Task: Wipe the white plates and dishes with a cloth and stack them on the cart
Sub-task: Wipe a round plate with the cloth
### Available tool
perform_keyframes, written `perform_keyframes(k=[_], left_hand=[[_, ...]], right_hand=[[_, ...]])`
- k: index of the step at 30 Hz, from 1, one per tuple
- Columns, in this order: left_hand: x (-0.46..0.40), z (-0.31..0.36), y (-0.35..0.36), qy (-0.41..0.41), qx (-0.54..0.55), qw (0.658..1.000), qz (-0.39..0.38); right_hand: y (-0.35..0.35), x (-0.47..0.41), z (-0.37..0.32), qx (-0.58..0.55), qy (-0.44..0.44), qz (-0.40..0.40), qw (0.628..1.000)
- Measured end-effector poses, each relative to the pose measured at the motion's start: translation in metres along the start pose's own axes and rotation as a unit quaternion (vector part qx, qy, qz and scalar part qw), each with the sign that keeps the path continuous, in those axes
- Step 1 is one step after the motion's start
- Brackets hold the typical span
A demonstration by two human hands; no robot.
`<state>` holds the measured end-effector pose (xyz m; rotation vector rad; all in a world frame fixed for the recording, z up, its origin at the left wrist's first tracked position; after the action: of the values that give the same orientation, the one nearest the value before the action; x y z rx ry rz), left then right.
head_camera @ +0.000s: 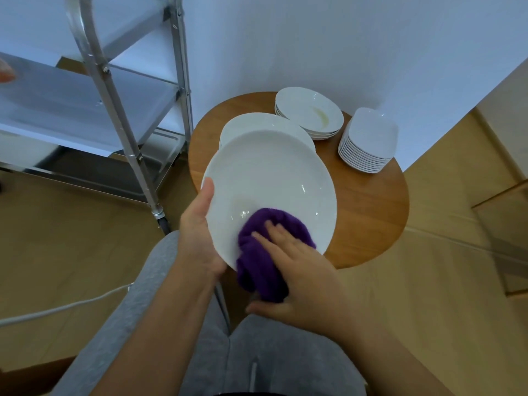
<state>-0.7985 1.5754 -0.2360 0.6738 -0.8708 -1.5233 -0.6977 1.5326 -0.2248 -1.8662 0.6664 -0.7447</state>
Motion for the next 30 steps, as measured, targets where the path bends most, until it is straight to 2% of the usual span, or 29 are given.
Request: perform_keyframes(k=[2, 5, 9, 12, 14, 16, 18, 20, 21, 23, 25, 27, 28, 30], left_hand=[[-0.002, 0.000, 0.004, -0.004, -0.014, 1.000, -0.006], [-0.002, -0.011, 0.012, -0.026, -0.019, 0.999, -0.029], [-0.002, -0.023, 0.017, -0.052, 0.023, 0.998, -0.025], [0.000, -0.018, 0.009, -0.047, 0.028, 0.998, 0.033], [0.002, -0.011, -0.001, -0.031, 0.000, 0.996, 0.082], [0.002, -0.007, -0.003, -0.033, -0.036, 0.993, 0.107], [0.002, -0.001, 0.000, -0.028, -0.069, 0.991, 0.113], [-0.001, 0.008, 0.012, -0.022, -0.110, 0.991, 0.073], [-0.001, 0.012, 0.018, -0.026, -0.140, 0.989, 0.051], [-0.004, 0.016, 0.021, -0.036, -0.180, 0.982, 0.043], [-0.009, 0.023, 0.005, -0.026, -0.245, 0.964, 0.099], [-0.007, 0.023, -0.013, -0.036, -0.310, 0.937, 0.155], [-0.006, 0.014, -0.019, -0.060, -0.294, 0.941, 0.155], [-0.006, -0.019, -0.017, -0.128, -0.164, 0.974, 0.090]], right_hand=[[-0.004, 0.002, 0.029, 0.028, 0.051, -0.011, 0.998], [-0.017, -0.007, 0.053, -0.005, 0.104, -0.005, 0.995], [-0.023, -0.021, 0.029, -0.026, 0.045, 0.025, 0.998], [-0.005, -0.020, -0.001, -0.061, -0.013, 0.005, 0.998], [0.000, -0.018, -0.012, -0.061, -0.014, 0.011, 0.998], [-0.019, -0.013, -0.020, -0.010, -0.016, 0.115, 0.993], [-0.037, -0.001, -0.022, -0.006, -0.025, 0.222, 0.975], [-0.056, 0.012, -0.018, -0.081, -0.040, 0.286, 0.954], [-0.067, 0.016, -0.004, -0.164, -0.010, 0.299, 0.940], [-0.070, 0.020, 0.031, -0.361, 0.064, 0.299, 0.881], [-0.068, 0.025, 0.054, -0.530, 0.071, 0.313, 0.785], [-0.067, 0.029, 0.066, -0.654, 0.040, 0.334, 0.678], [-0.067, 0.030, 0.070, -0.691, 0.024, 0.344, 0.635], [-0.063, 0.031, 0.073, -0.743, 0.004, 0.341, 0.576]])
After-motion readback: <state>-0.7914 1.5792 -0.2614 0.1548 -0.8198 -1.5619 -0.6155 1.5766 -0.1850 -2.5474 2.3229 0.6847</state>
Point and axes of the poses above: each hand's wrist, its own x-axis away from the middle knuckle, its own y-axis out of the palm, z = x × y, the point moved 10 cm from there along -x, towards the middle knuckle, and after that the axes turned 10 degrees about -z, right-handed, at the moved point
